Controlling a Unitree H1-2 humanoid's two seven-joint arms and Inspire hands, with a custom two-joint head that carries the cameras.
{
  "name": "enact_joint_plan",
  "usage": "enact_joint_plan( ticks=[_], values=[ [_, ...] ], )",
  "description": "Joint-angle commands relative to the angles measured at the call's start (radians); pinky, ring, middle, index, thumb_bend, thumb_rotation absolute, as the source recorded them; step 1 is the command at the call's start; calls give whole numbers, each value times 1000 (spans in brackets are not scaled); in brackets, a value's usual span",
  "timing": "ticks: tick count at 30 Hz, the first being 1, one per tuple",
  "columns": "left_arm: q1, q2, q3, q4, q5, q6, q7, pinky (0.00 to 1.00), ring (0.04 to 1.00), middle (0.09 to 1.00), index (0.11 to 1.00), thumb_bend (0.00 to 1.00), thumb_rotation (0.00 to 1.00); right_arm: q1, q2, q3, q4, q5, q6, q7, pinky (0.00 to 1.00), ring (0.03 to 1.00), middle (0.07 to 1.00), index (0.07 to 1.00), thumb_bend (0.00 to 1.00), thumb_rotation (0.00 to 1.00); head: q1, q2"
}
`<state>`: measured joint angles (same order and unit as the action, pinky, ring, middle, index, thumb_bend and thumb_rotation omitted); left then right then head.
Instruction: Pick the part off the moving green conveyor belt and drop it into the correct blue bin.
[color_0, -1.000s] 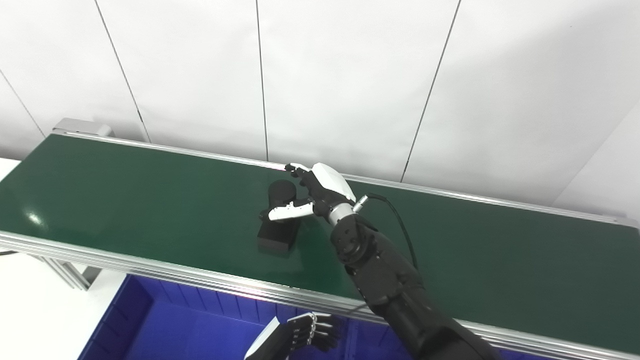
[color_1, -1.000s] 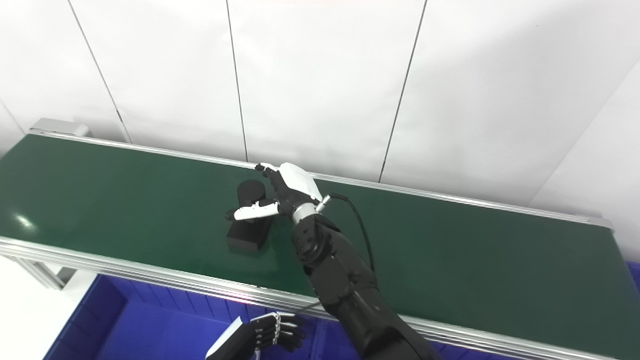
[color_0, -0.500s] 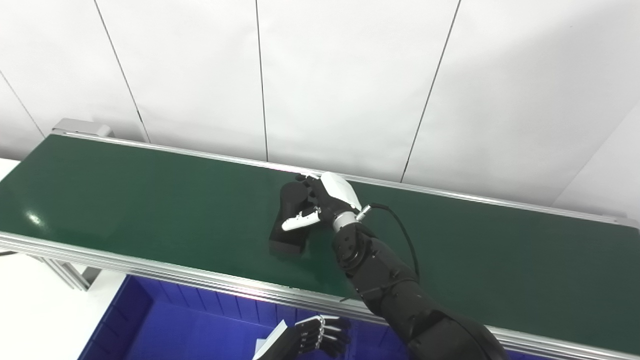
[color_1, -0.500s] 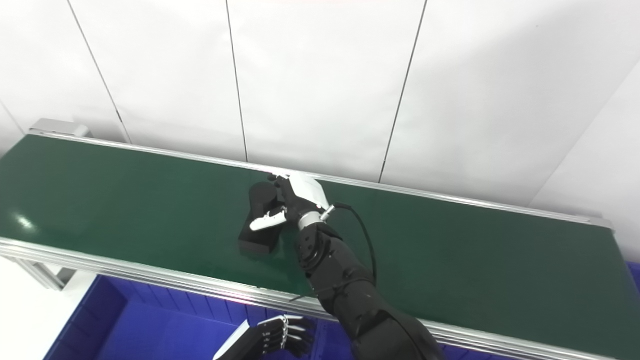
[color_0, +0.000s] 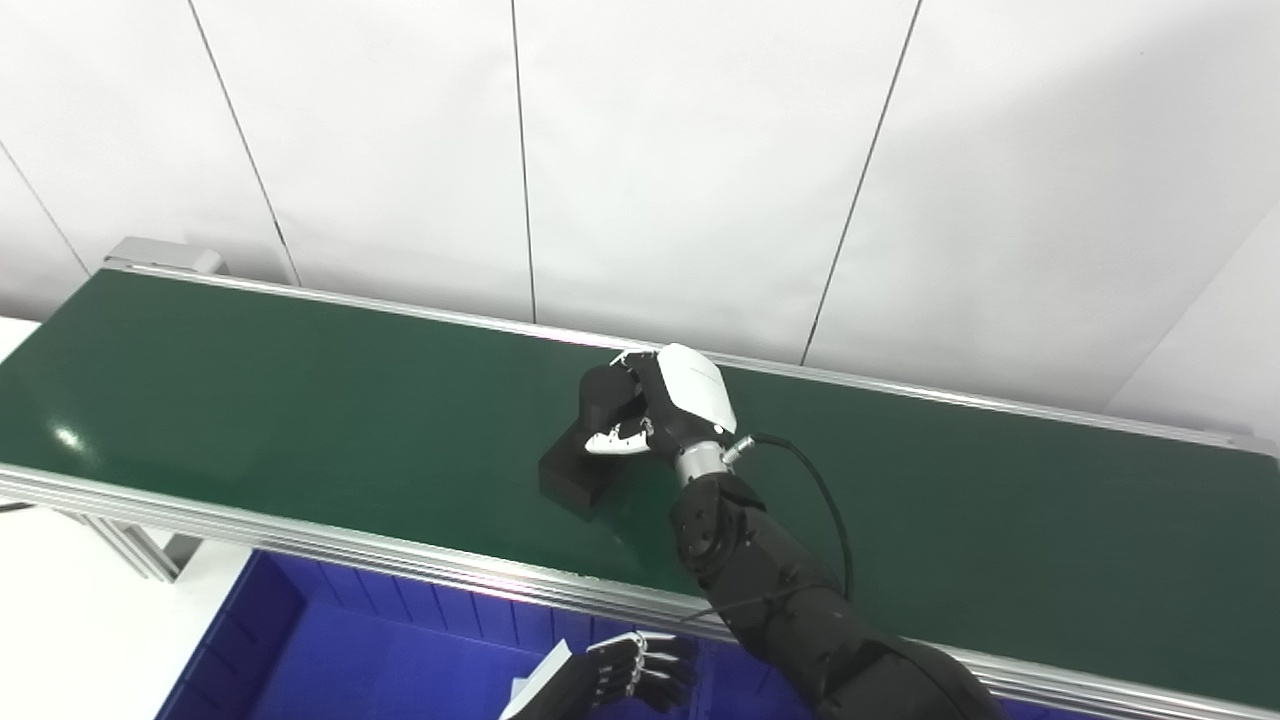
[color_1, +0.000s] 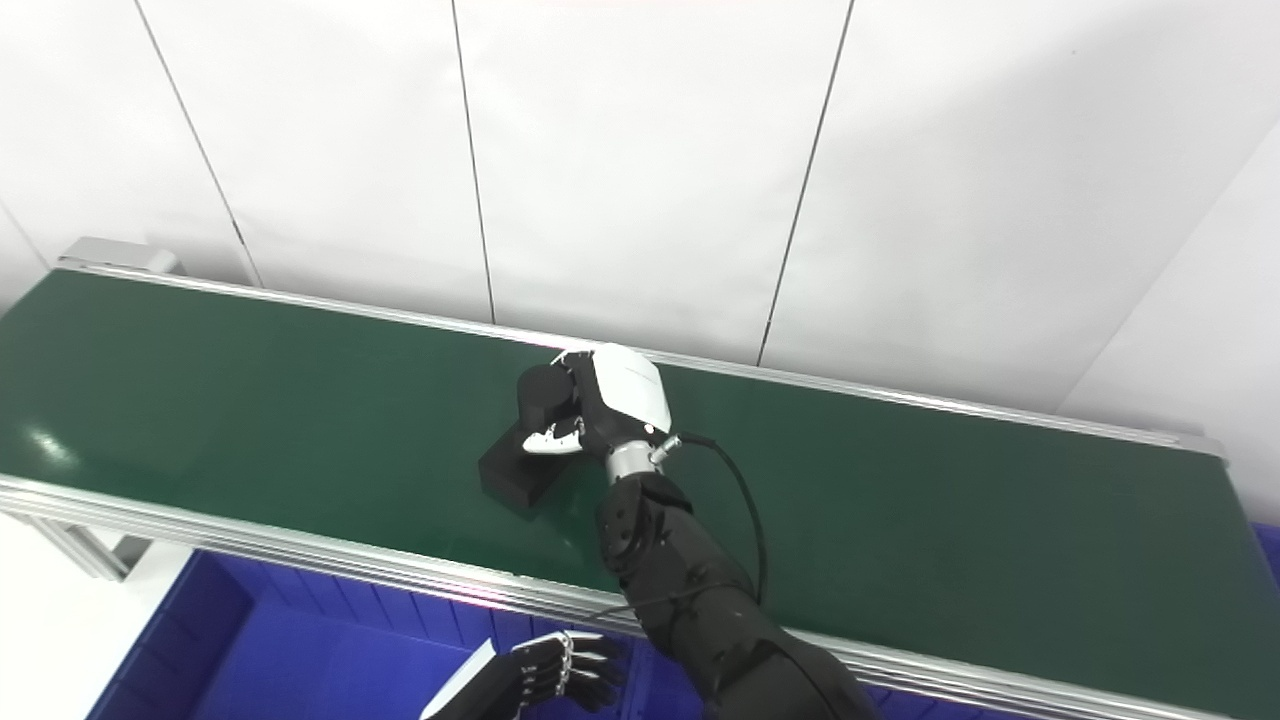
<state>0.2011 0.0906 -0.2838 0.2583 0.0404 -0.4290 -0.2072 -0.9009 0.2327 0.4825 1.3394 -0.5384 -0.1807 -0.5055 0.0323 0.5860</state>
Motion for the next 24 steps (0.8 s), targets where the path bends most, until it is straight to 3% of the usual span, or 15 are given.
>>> enact_joint_plan(
  ticks=[1,7,11,13,20,24],
  values=[
    [-14,1,5,-18,-13,-41,0,638,664,721,766,894,293,-22,10,4,-15,-8,-62,-36,337,476,576,481,488,0,-5,2],
    [-23,4,22,-3,-37,-41,-21,645,668,725,764,891,300,3,-7,6,-49,-11,-84,-77,342,479,585,478,487,0,-32,18],
    [-29,9,37,1,-54,-41,-43,660,678,728,765,877,284,56,-37,-13,-160,-2,-104,-88,336,479,573,480,488,0,-58,43],
    [-29,11,42,-4,-53,-41,-48,660,687,733,765,876,298,98,-57,-19,-264,-9,-70,-70,330,464,571,485,489,0,-75,56],
    [-24,19,67,-41,-77,-40,-68,635,670,732,757,880,289,381,-170,-93,-893,-4,65,68,338,465,575,485,489,0,-117,138],
    [-21,22,75,-71,-78,-39,-75,629,674,736,758,891,285,493,-211,-136,-1123,2,117,141,323,457,575,491,487,0,-127,177]
  ],
)
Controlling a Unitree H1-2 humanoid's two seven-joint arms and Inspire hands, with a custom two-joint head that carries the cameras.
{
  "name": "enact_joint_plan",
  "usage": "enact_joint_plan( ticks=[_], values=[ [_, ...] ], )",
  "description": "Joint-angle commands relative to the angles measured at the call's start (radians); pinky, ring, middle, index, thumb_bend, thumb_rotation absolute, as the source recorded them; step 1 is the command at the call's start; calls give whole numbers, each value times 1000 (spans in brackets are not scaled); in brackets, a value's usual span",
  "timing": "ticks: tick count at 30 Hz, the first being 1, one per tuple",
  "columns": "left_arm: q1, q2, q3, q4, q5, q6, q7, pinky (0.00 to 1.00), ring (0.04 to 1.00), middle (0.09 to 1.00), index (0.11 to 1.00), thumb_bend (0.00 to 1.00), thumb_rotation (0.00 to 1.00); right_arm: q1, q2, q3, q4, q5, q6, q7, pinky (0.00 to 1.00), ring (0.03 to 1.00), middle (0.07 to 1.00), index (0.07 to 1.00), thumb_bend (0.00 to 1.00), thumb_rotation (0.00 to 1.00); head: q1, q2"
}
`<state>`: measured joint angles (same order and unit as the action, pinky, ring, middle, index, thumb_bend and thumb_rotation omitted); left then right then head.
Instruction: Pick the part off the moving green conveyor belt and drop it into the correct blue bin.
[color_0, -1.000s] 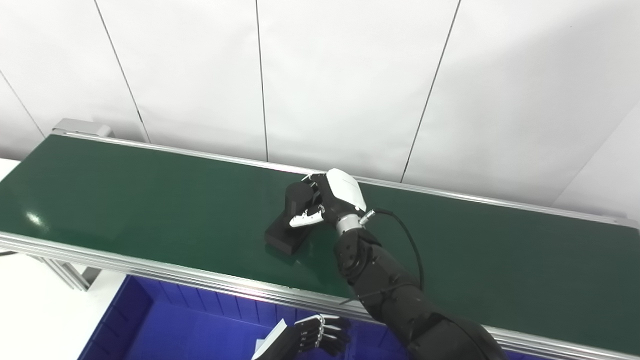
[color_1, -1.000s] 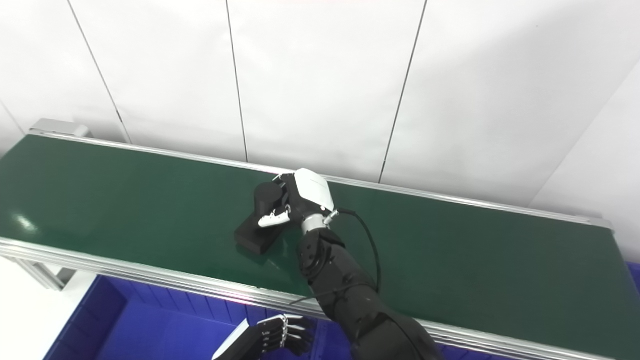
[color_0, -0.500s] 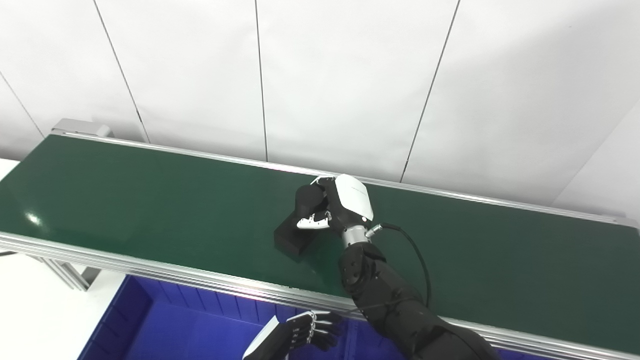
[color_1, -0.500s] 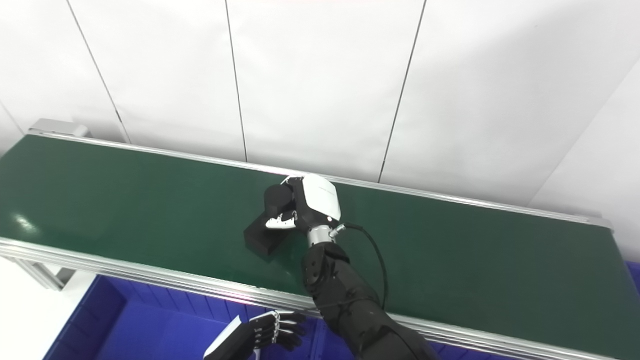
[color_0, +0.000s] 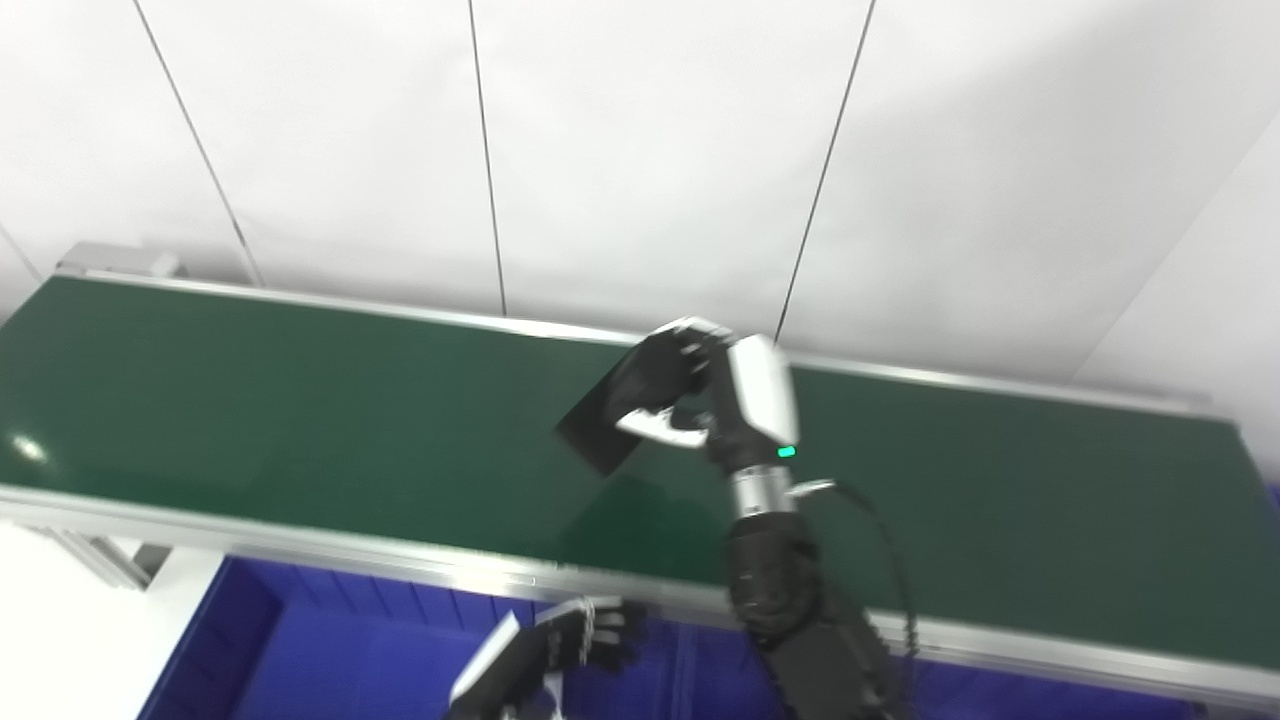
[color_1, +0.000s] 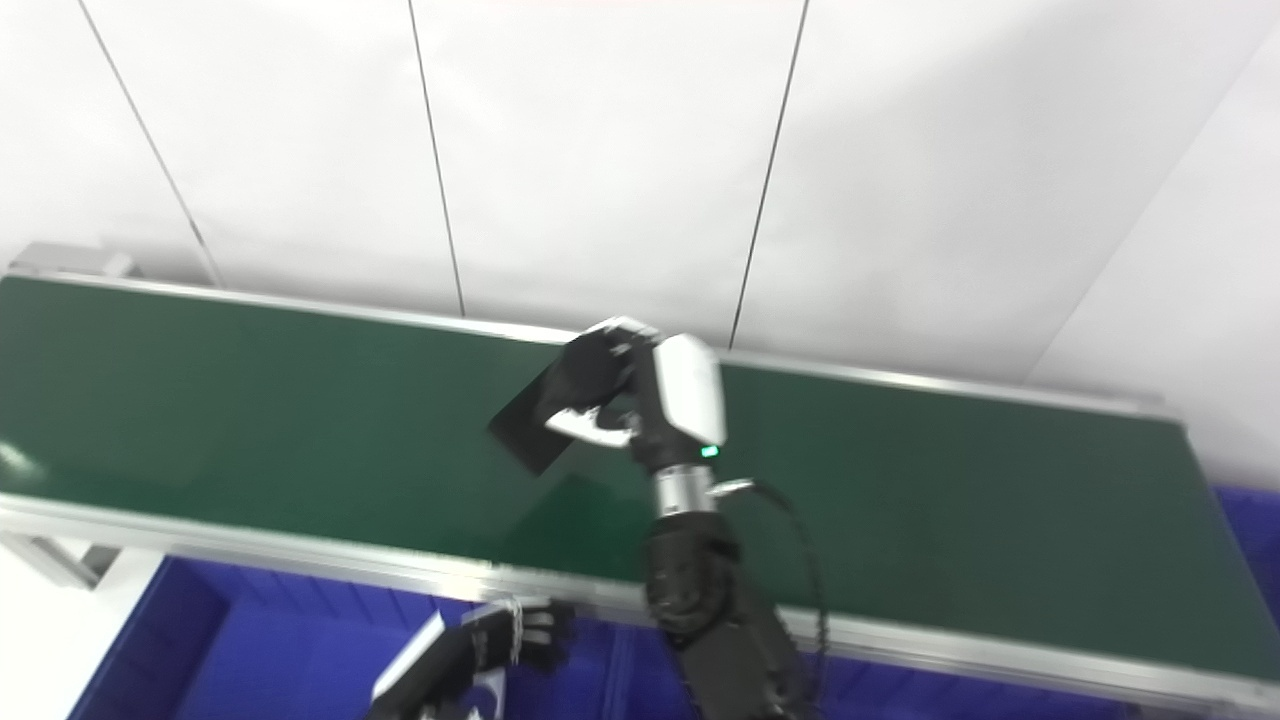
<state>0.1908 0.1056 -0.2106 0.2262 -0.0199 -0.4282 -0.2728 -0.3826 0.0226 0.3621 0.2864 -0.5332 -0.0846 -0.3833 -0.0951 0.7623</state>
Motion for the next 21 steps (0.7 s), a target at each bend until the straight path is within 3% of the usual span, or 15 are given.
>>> enact_joint_plan(
  ticks=[1,5,8,21],
  values=[
    [-12,9,3,-46,-22,-39,-14,628,675,736,757,894,289,7,-14,-29,-129,-2,35,40,321,454,572,492,487,0,-6,18],
    [-19,17,8,-66,-28,-30,-21,629,673,731,751,905,305,129,-53,-79,-337,16,104,126,322,457,574,489,486,0,-20,53],
    [-21,24,13,-79,-32,-21,-26,630,672,727,750,904,308,208,-78,-105,-434,22,110,165,310,454,570,494,486,0,-27,67],
    [-9,49,25,-138,-55,29,-36,628,670,725,746,904,304,482,-147,-169,-612,21,96,265,312,442,557,505,488,0,-57,115]
  ],
)
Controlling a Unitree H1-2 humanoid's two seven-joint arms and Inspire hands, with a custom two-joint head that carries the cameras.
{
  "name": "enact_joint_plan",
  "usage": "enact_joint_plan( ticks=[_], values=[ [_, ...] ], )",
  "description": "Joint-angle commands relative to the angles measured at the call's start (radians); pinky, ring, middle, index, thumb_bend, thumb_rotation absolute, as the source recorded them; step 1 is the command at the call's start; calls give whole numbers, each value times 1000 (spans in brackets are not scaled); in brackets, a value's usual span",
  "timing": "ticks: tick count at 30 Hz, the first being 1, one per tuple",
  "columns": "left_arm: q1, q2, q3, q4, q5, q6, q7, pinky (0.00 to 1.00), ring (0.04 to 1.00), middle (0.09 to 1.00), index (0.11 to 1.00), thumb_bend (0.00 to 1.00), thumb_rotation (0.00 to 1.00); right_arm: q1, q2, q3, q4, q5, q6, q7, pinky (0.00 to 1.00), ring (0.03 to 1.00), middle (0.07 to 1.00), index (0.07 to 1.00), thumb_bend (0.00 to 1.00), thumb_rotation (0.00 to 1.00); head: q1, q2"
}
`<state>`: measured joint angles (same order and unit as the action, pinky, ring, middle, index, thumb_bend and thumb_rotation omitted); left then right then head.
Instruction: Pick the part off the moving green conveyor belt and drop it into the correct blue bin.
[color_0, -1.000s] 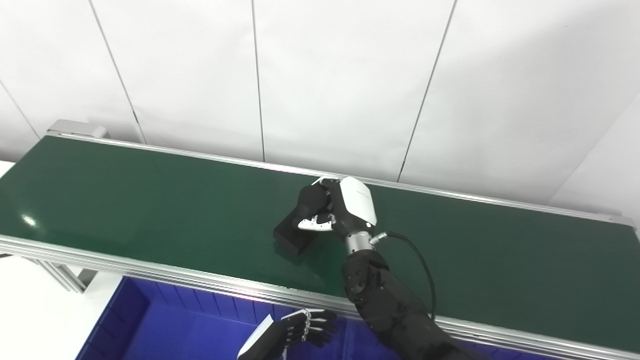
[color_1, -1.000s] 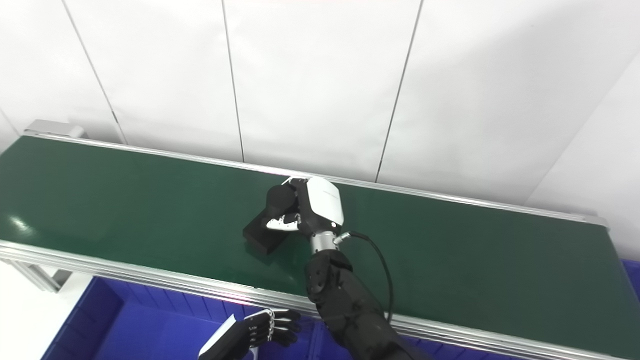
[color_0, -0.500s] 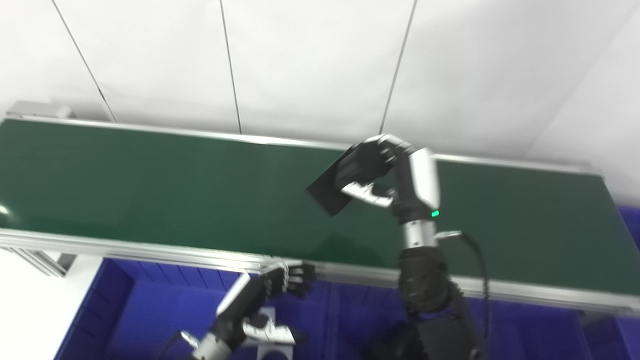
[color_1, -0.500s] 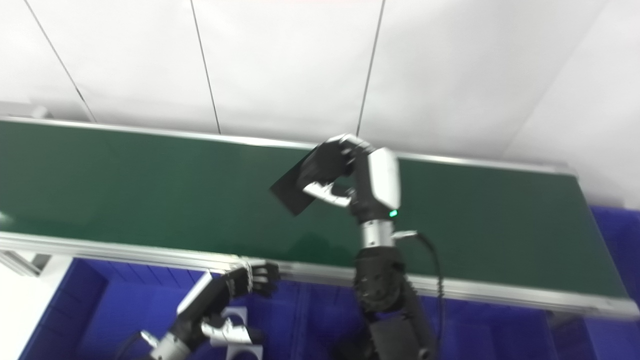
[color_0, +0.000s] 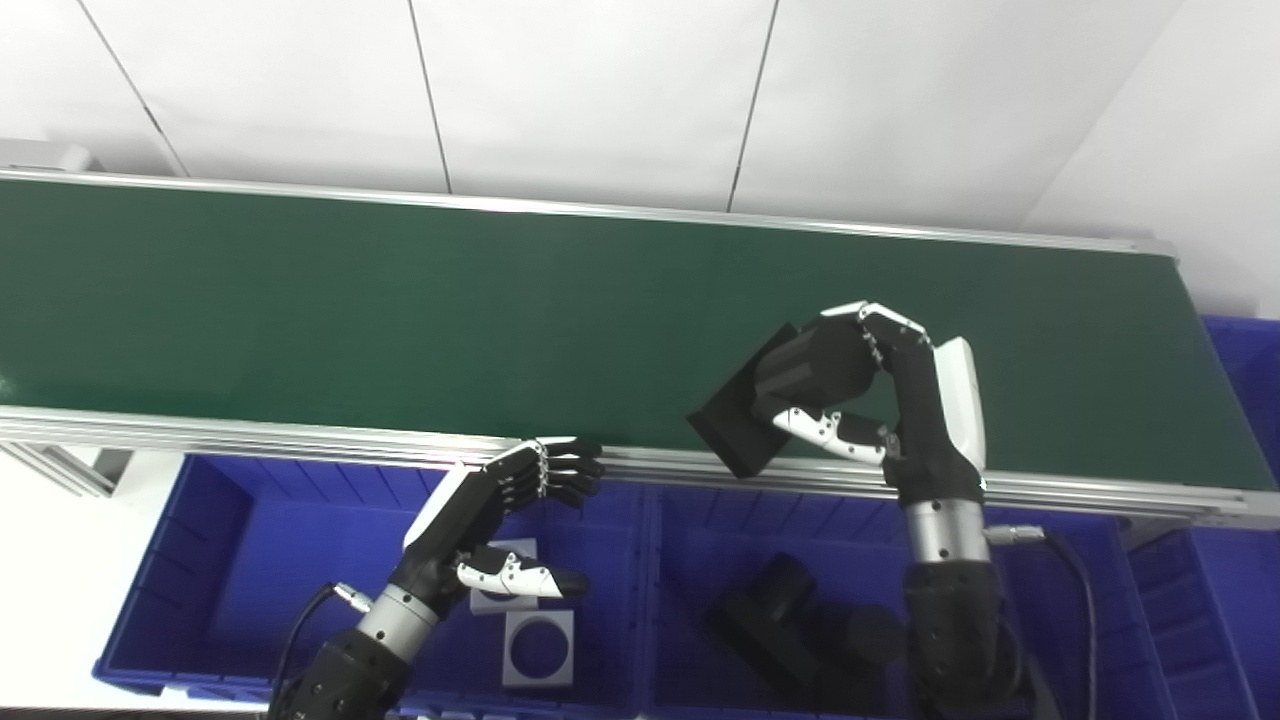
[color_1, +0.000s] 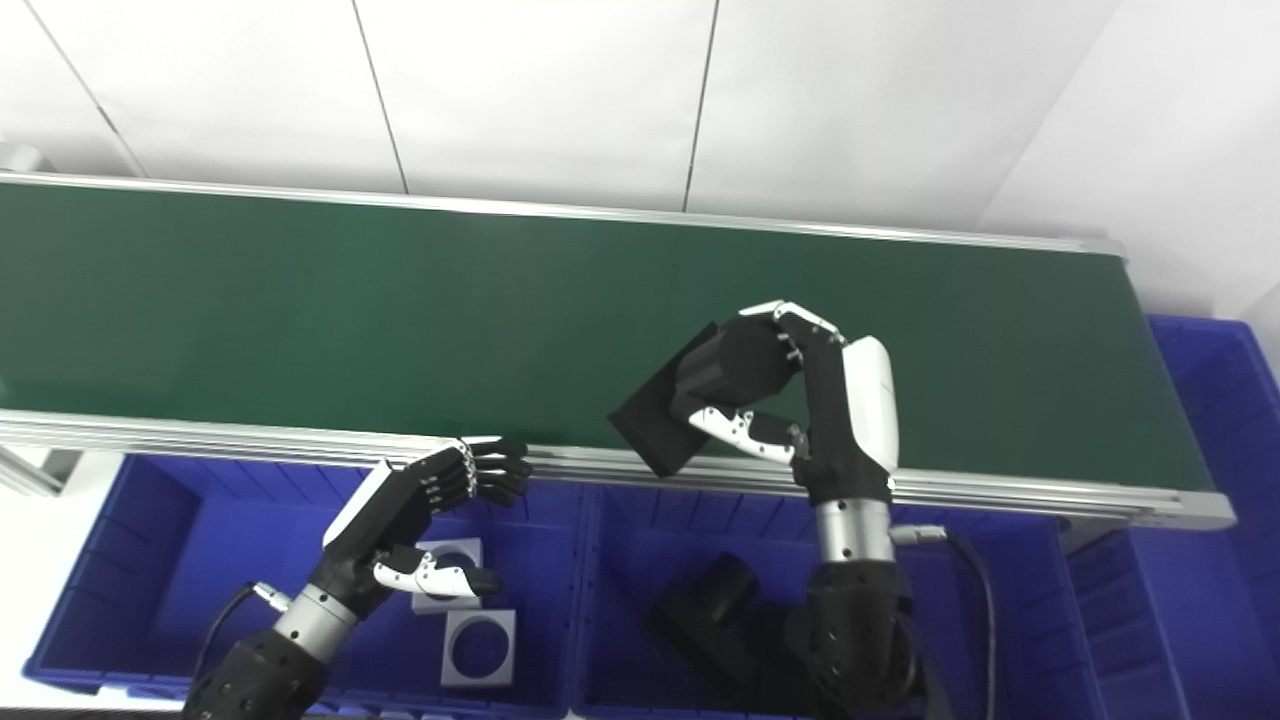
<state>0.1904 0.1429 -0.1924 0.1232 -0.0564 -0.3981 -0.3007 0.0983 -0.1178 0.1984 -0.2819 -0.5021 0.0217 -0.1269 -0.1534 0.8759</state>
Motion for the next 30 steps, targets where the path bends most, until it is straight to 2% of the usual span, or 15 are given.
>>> enact_joint_plan(
  ticks=[1,6,10,15,21,26,30],
  values=[
    [-7,13,8,-39,-20,1,-8,628,670,725,746,905,304,20,-11,-6,-50,-16,-5,17,314,442,554,505,488,0,-5,7],
    [-2,21,11,-52,-36,18,-13,623,670,724,742,912,298,81,-41,-15,-77,-27,41,93,312,441,559,500,487,0,-11,17],
    [3,25,12,-66,-44,28,-20,622,673,729,743,910,299,106,-86,-6,-94,-67,67,161,309,447,562,499,487,0,-8,26],
    [8,28,17,-81,-48,39,-23,624,669,727,742,916,294,124,-109,6,-97,-102,111,229,331,455,547,490,491,0,-8,35],
    [9,28,23,-89,-50,49,-26,625,668,722,739,923,290,115,-126,66,-47,-216,150,288,340,463,565,487,490,0,-3,40],
    [6,28,28,-85,-53,46,-33,627,671,725,741,912,281,88,-121,112,16,-290,167,312,310,422,506,540,491,0,-9,40],
    [5,29,32,-84,-44,40,-32,622,669,723,742,913,296,62,-130,151,49,-343,172,347,322,456,554,524,489,0,-14,41]
  ],
)
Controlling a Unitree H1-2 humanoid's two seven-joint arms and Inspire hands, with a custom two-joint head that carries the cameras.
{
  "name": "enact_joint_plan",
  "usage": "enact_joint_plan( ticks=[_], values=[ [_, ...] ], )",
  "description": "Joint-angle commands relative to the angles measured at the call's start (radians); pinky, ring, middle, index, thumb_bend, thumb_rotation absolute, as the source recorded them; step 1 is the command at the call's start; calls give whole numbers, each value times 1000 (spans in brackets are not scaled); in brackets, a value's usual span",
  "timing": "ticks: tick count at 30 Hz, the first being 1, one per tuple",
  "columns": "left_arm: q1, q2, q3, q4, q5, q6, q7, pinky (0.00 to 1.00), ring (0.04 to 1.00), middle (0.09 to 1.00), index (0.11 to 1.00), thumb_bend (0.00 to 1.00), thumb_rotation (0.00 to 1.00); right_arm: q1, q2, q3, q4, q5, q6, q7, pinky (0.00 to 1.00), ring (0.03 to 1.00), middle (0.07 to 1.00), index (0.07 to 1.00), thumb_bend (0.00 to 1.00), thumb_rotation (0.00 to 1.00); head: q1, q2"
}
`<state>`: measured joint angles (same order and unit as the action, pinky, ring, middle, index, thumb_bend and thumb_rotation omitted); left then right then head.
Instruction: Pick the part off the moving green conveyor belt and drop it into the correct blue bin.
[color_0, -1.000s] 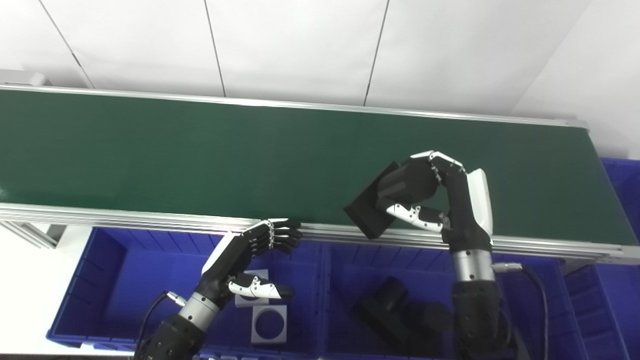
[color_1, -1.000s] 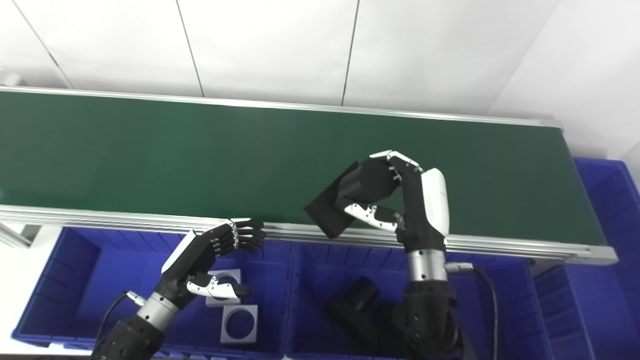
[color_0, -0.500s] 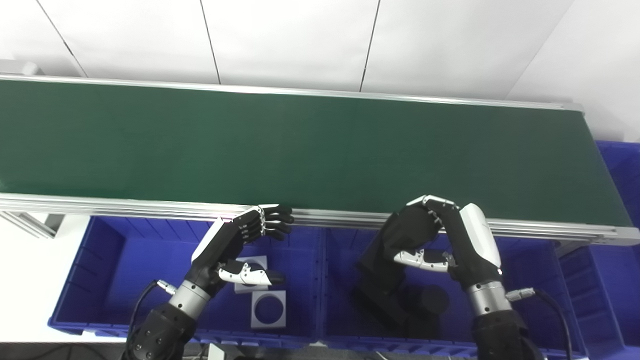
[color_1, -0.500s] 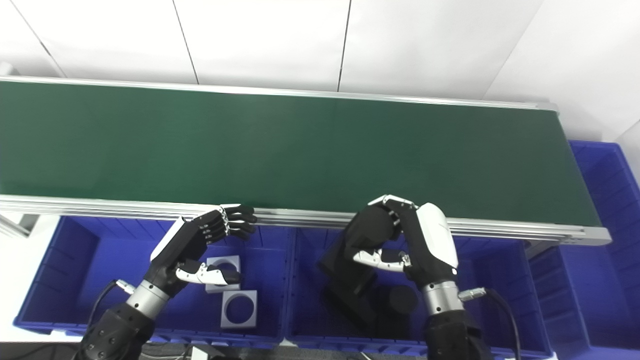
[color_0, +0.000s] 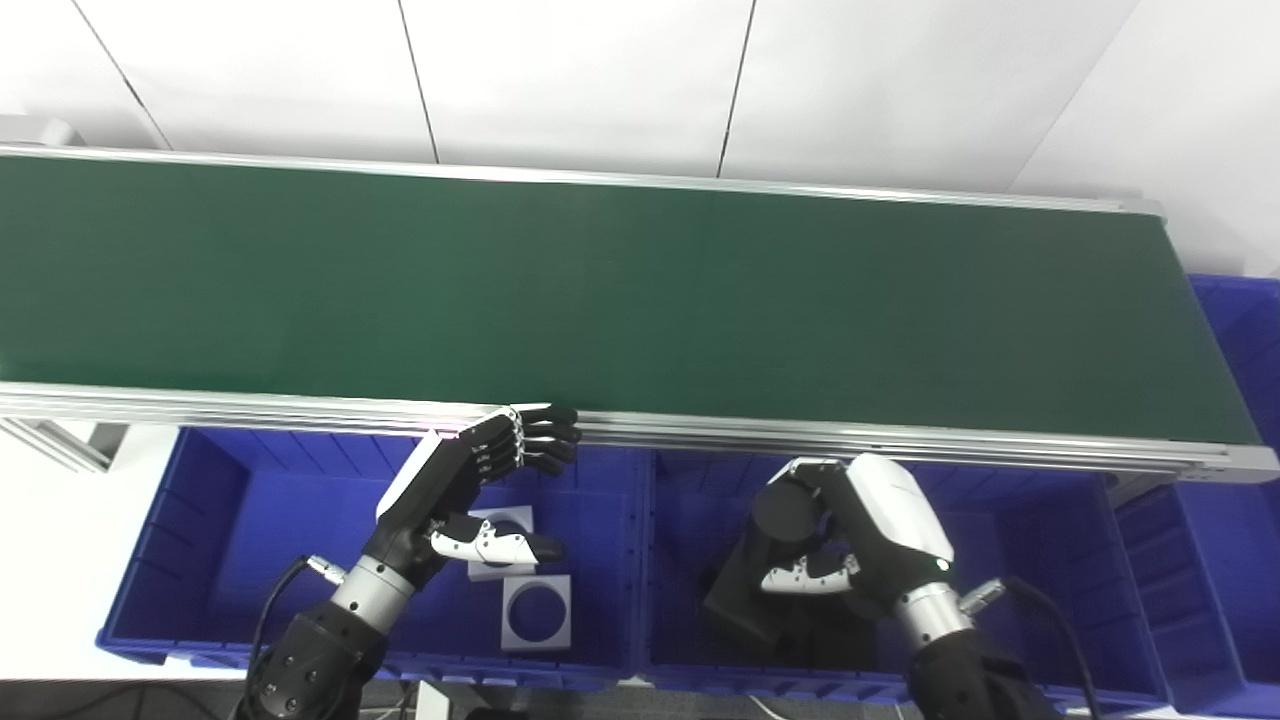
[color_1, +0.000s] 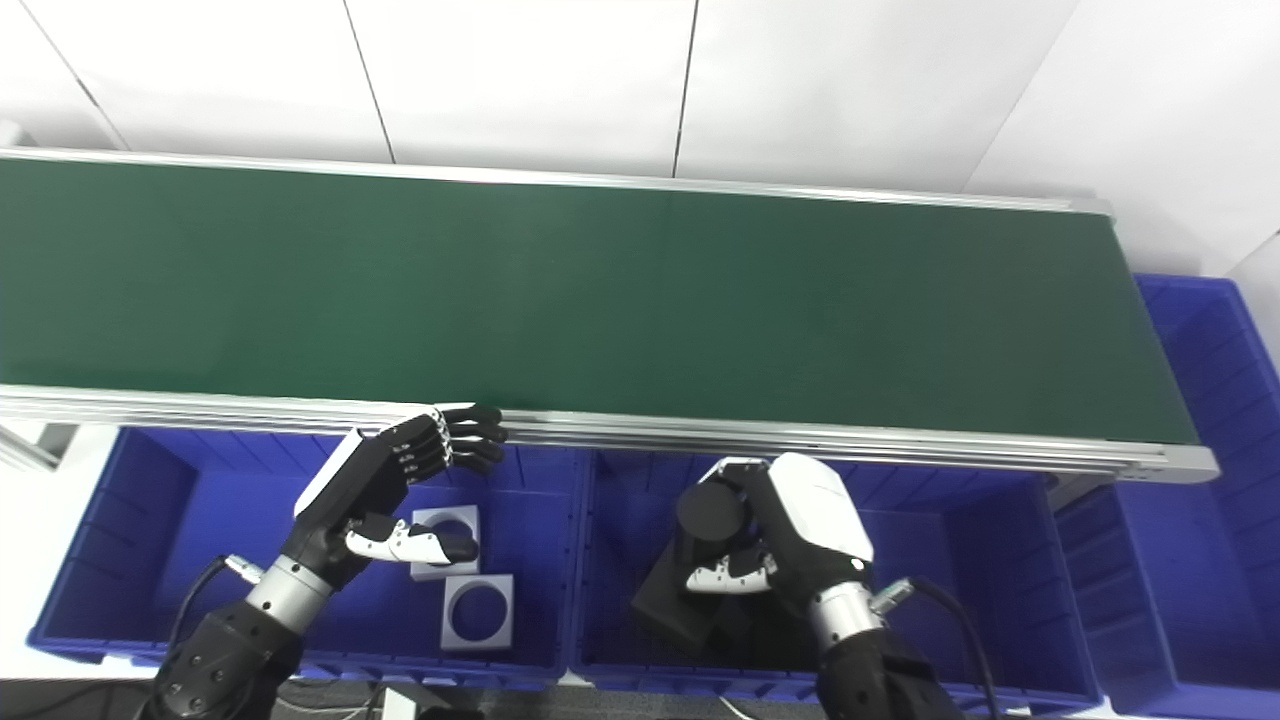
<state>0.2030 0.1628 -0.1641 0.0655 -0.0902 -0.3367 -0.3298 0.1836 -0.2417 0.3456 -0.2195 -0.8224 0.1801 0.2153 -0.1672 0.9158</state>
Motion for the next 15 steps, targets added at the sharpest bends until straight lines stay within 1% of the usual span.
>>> enact_joint_plan(
  ticks=[1,2,3,5,6,7,8,9,11,12,13,15],
  values=[
    [-8,9,4,-27,-11,-21,-4,622,667,721,741,912,292,-29,-8,12,-9,-37,26,24,327,463,563,518,488,0,0,1],
    [-8,9,5,-29,-13,-19,-4,621,665,719,741,910,290,-34,-9,19,-8,-51,45,51,440,558,545,493,503,0,-1,2],
    [-8,9,5,-29,-13,-19,-5,620,665,720,742,908,287,-39,-9,26,-6,-61,58,73,507,633,675,495,500,73,-1,2],
    [-7,10,6,-30,-11,-19,-4,620,669,724,743,906,289,-48,-12,39,0,-76,63,96,557,688,763,497,501,121,-2,2],
    [-7,10,6,-29,-10,-20,-4,620,669,724,743,906,289,-55,-16,52,4,-92,66,113,560,691,767,497,501,123,-4,2],
    [-7,10,7,-28,-10,-21,-3,624,671,724,743,908,292,-60,-19,61,7,-104,69,126,611,737,802,683,522,183,-4,2],
    [-6,11,8,-28,-11,-21,-4,625,671,724,742,908,292,-65,-22,71,6,-119,74,142,624,748,810,730,527,199,-4,2],
    [-6,10,8,-27,-13,-22,-5,625,670,722,742,910,293,-69,-24,83,2,-137,84,165,663,780,834,800,548,264,-2,2],
    [-5,11,9,-25,-15,-26,-6,624,667,720,741,911,289,-72,-23,95,-10,-162,101,193,741,852,884,873,602,413,-1,4],
    [-4,11,10,-26,-14,-26,-6,622,666,721,742,910,290,-69,-21,96,-16,-167,103,193,779,893,915,905,635,487,-1,4],
    [-4,12,10,-29,-13,-23,-6,621,666,722,743,910,290,-60,-14,89,-24,-158,100,176,801,923,939,927,667,526,-2,5],
    [-3,13,10,-32,-11,-19,-6,622,670,726,744,911,293,-46,-5,75,-35,-139,88,142,835,970,974,958,724,562,-1,5]
  ],
)
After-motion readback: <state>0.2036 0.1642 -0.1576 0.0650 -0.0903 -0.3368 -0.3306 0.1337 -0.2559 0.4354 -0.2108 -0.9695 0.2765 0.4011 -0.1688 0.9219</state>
